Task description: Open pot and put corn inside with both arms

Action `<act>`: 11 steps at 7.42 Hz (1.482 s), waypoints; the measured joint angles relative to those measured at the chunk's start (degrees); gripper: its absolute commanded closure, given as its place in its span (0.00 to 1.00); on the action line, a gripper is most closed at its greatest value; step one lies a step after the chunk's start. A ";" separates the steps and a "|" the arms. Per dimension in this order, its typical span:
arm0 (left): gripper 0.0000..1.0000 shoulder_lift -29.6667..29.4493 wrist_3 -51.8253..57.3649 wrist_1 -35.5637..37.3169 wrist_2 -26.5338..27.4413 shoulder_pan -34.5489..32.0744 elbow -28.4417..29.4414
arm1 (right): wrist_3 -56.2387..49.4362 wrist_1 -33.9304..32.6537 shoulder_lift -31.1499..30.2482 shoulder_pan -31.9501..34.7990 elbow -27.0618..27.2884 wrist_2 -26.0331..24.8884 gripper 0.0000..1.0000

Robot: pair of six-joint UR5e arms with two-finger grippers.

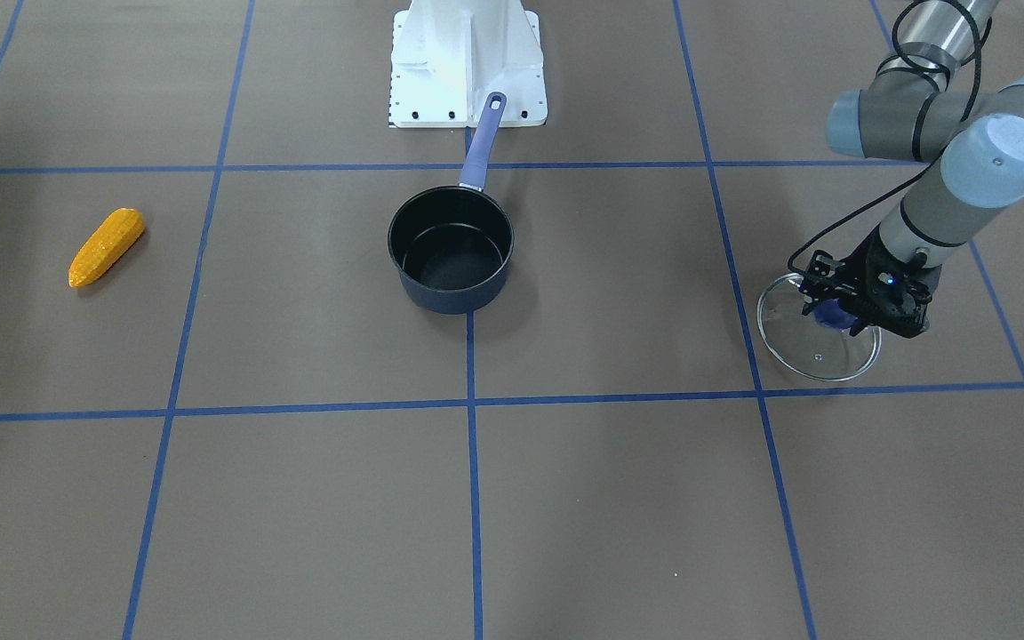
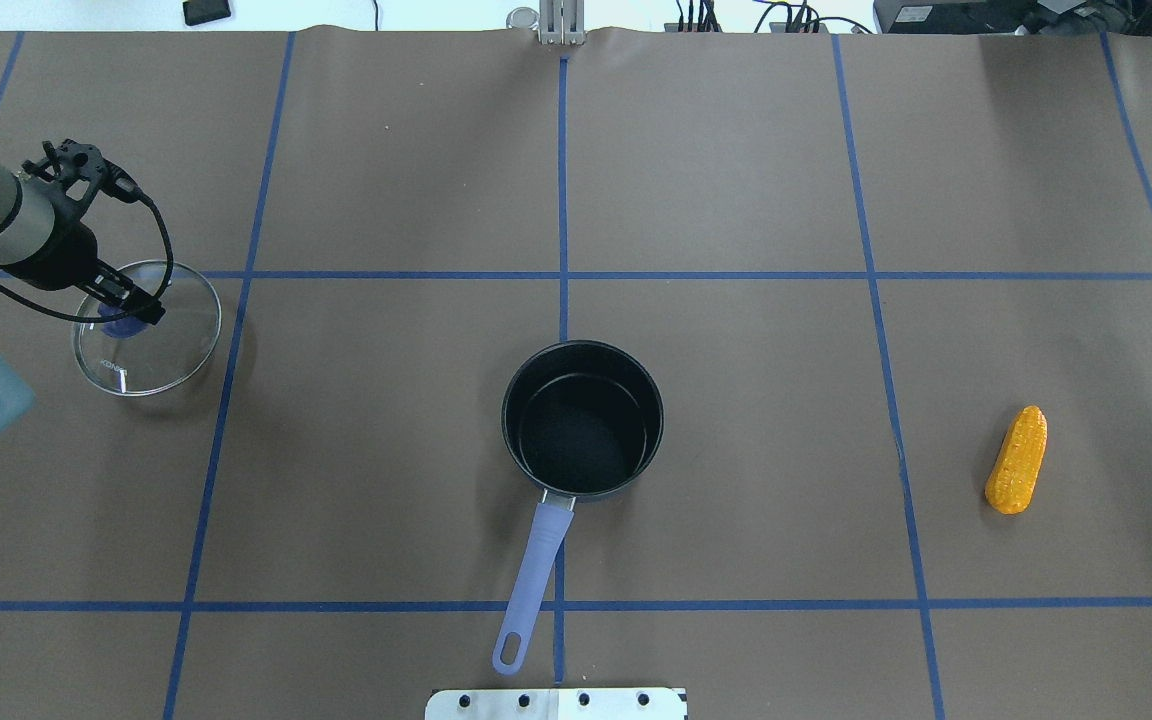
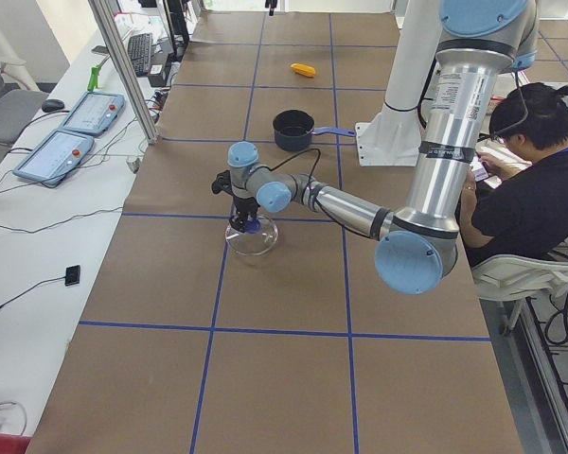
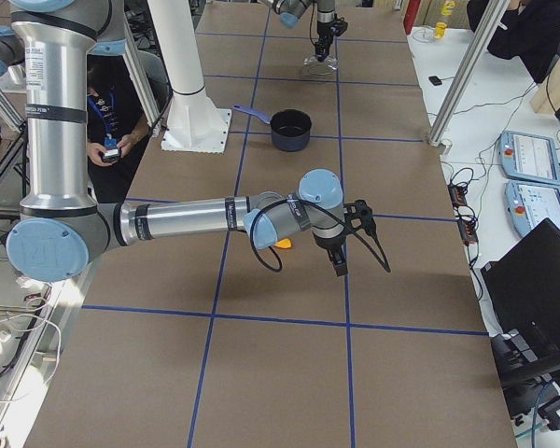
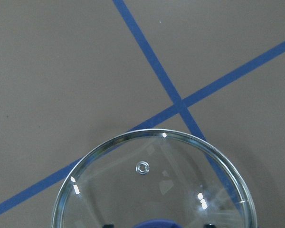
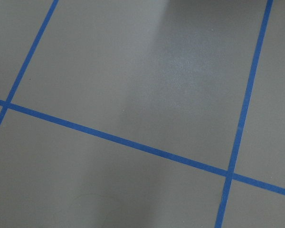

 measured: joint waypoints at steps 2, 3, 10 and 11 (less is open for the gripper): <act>0.74 0.24 0.10 -0.17 0.02 0.07 0.64 | 0.00 0.00 0.00 -0.13 0.00 0.00 0.00; 0.43 0.26 0.09 -0.19 0.03 0.13 0.84 | 0.00 0.00 0.01 -0.18 0.00 0.00 0.00; 0.01 -1.05 -0.63 0.62 -1.86 -4.51 -0.24 | 0.08 -0.09 0.00 -0.23 -0.04 -0.01 0.00; 0.01 -1.02 0.22 2.07 -4.07 -8.37 -0.69 | 0.36 -0.07 0.00 -0.23 0.06 0.00 0.00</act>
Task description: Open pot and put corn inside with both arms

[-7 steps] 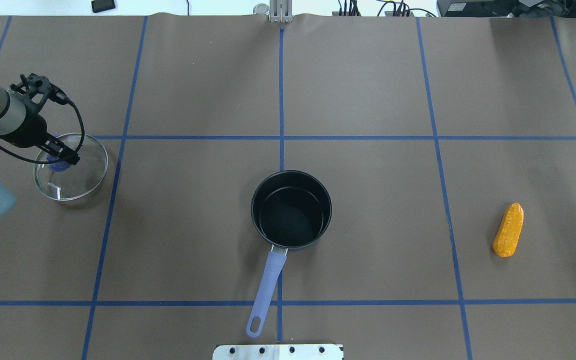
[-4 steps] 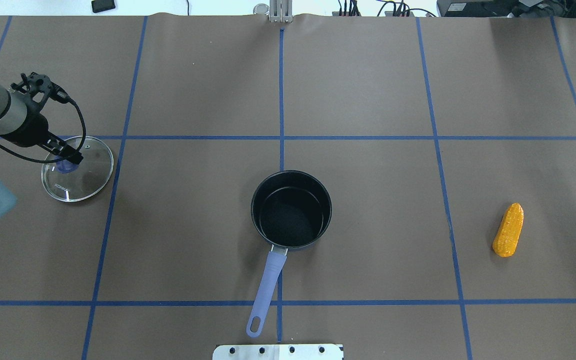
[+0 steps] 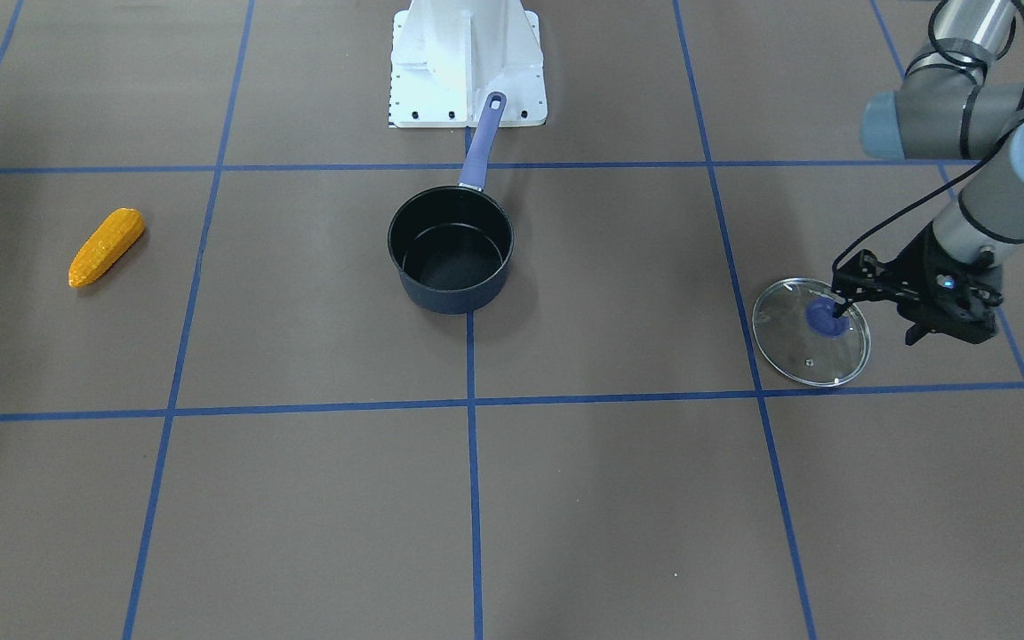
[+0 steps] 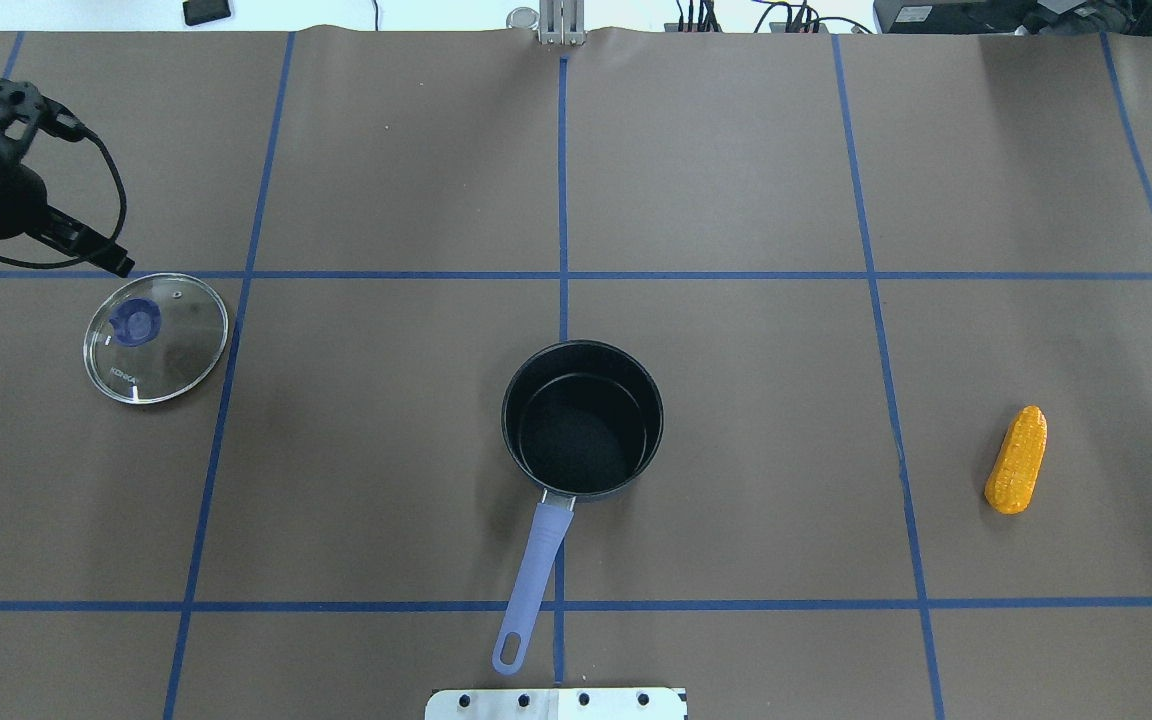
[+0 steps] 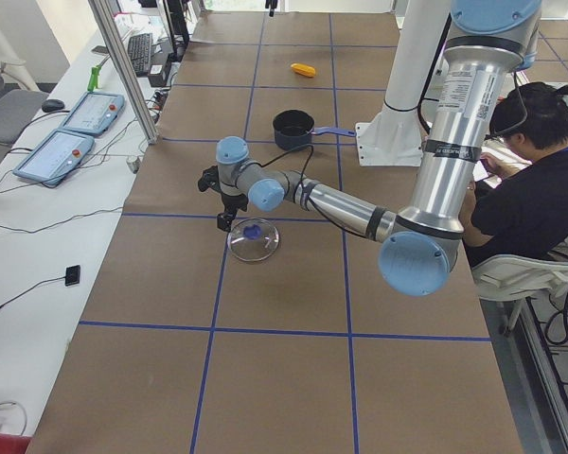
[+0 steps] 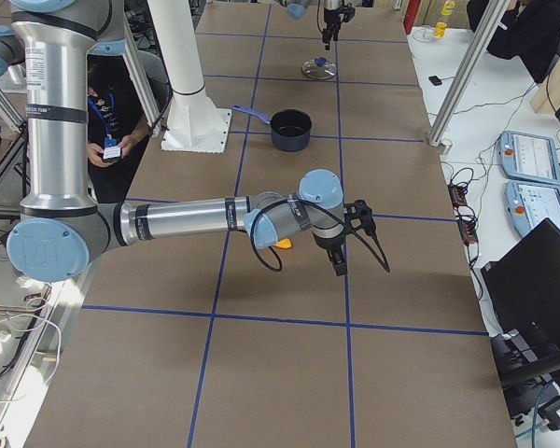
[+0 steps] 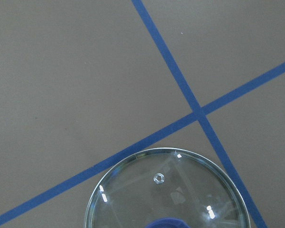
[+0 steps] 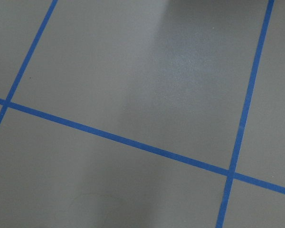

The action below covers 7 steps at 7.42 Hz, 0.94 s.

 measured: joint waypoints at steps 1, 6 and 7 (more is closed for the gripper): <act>0.01 0.39 2.79 1.84 -1.42 -4.24 -0.33 | 1.08 0.07 0.00 0.00 0.27 0.02 0.00; 0.01 6.87 40.30 18.75 -6.29 -30.74 2.50 | 18.12 0.08 -3.33 -4.94 9.06 -1.43 0.00; 0.01 8.26 42.93 19.09 -7.61 -33.06 2.88 | 22.57 0.95 -6.52 -8.04 12.32 -4.05 0.00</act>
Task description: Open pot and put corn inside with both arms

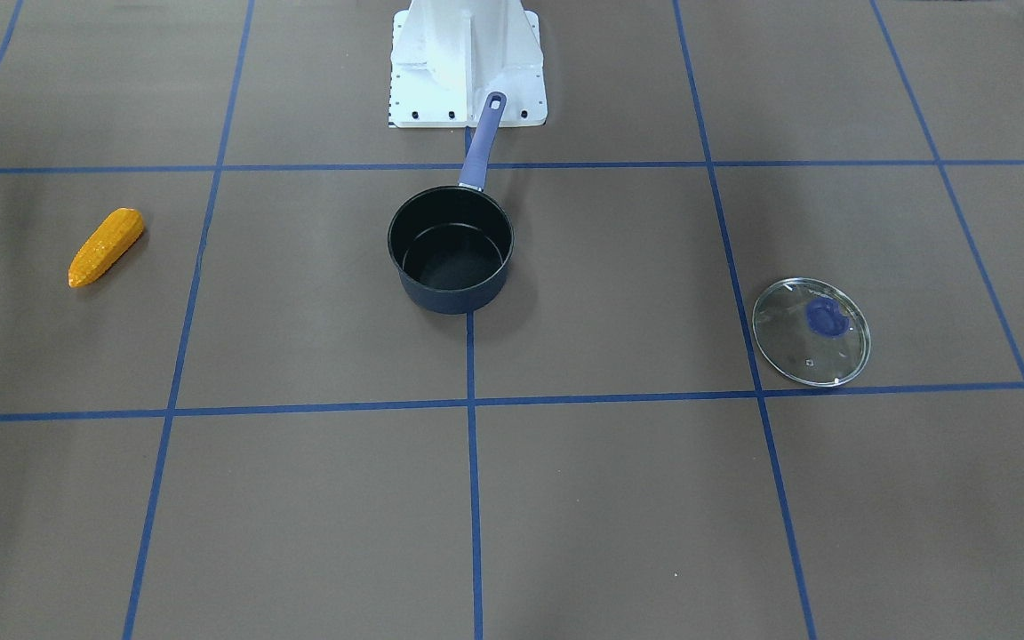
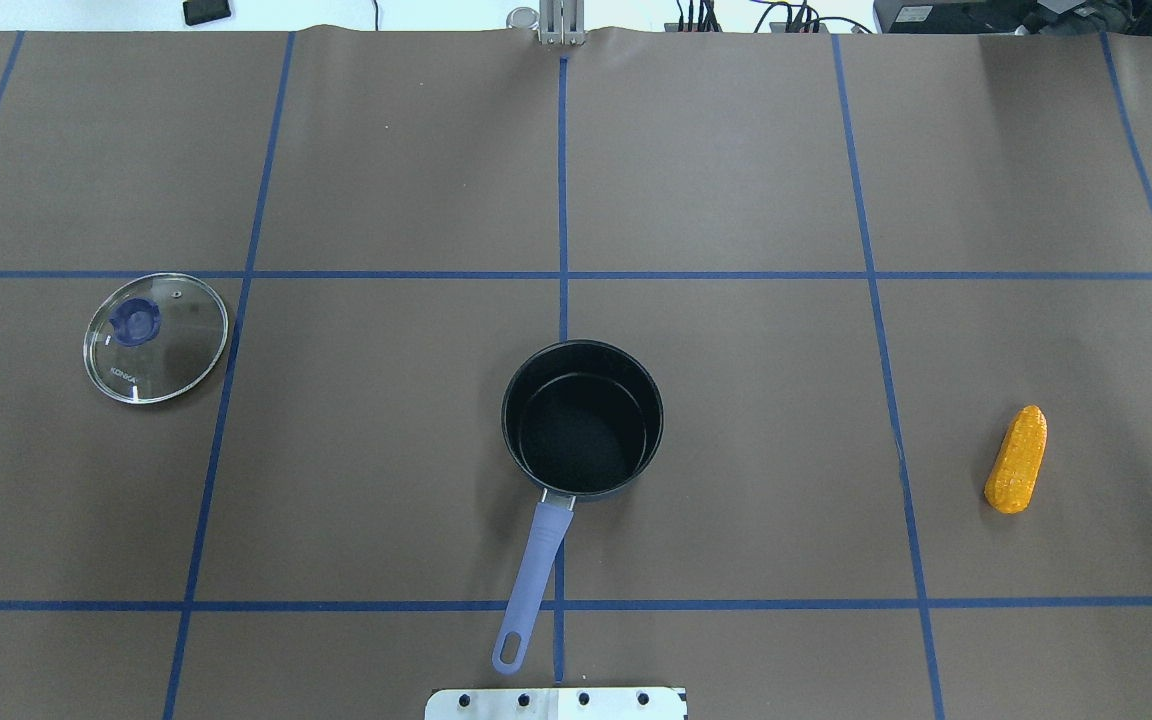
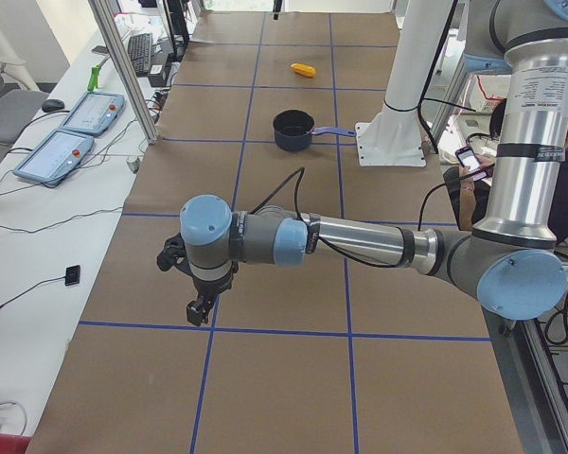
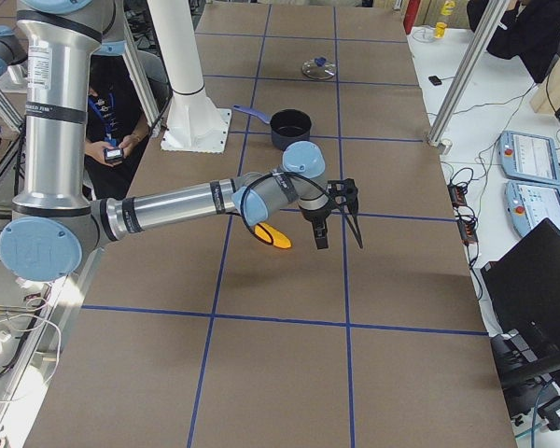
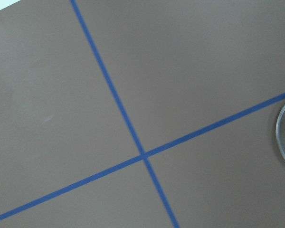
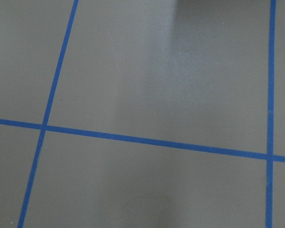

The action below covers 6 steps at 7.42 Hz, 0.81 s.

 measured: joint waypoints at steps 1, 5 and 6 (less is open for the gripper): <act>0.01 0.65 0.91 0.11 -1.50 -0.97 0.12 | 5.63 4.19 -4.44 -3.79 2.46 -3.22 0.00; 0.01 2.37 1.52 -0.71 -2.76 -1.49 -0.82 | 33.15 18.47 -12.14 -29.79 3.52 -28.04 0.02; 0.01 2.88 1.48 -1.19 -2.78 -1.47 -1.33 | 38.01 18.93 -11.83 -36.08 2.63 -34.36 0.10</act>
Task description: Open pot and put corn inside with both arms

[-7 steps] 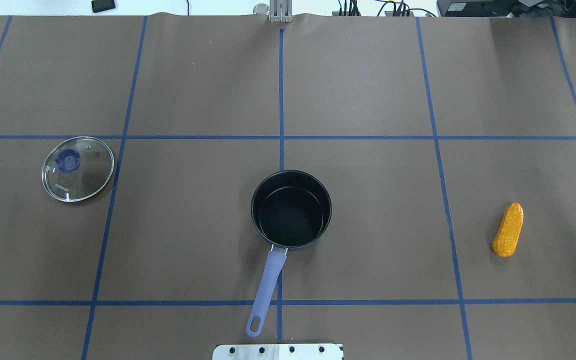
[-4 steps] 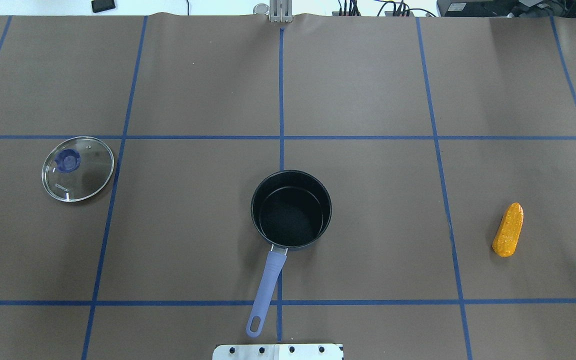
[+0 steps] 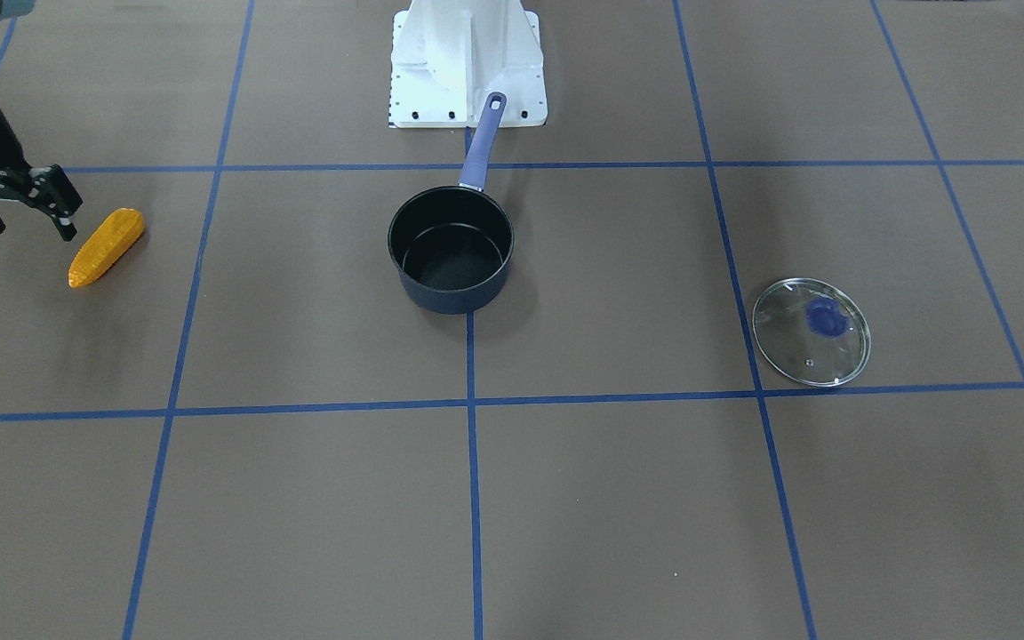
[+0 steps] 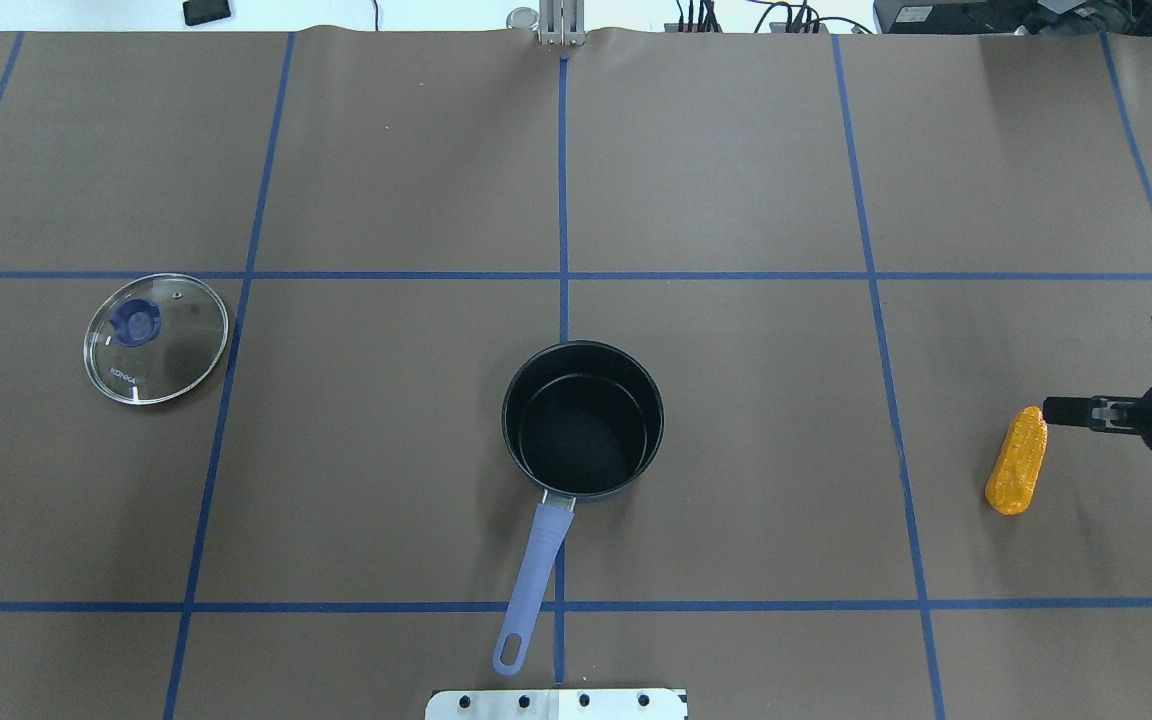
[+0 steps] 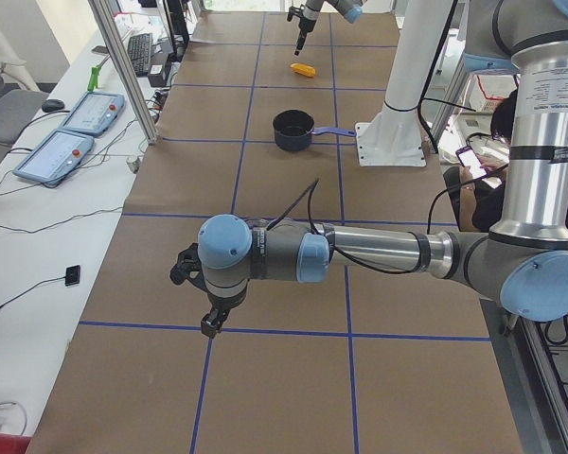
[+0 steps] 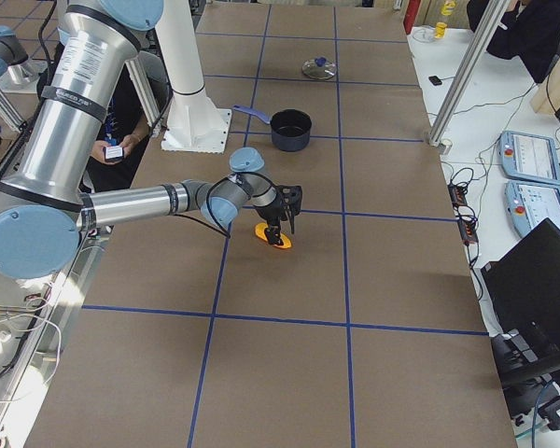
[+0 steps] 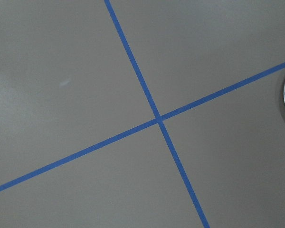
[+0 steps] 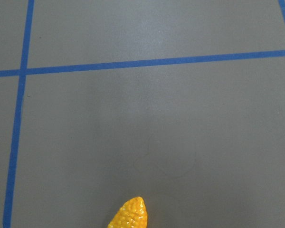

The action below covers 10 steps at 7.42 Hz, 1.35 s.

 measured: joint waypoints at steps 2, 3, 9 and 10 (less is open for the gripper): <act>0.01 0.31 -0.04 -0.34 -0.01 0.05 -0.39 | 6.05 0.30 2.66 -7.62 -2.95 -8.00 0.29; 0.01 0.33 -0.03 -0.38 -0.01 0.05 -0.49 | 7.02 0.36 3.67 -9.04 -4.19 -9.37 0.32; 0.01 0.36 -0.05 -0.40 -0.01 0.09 -0.68 | 6.85 -0.07 7.72 -9.08 -3.81 -9.79 1.00; 0.01 0.36 -0.11 -0.40 -0.01 0.11 -0.66 | 6.73 -1.89 12.39 -7.44 -3.41 -8.47 1.00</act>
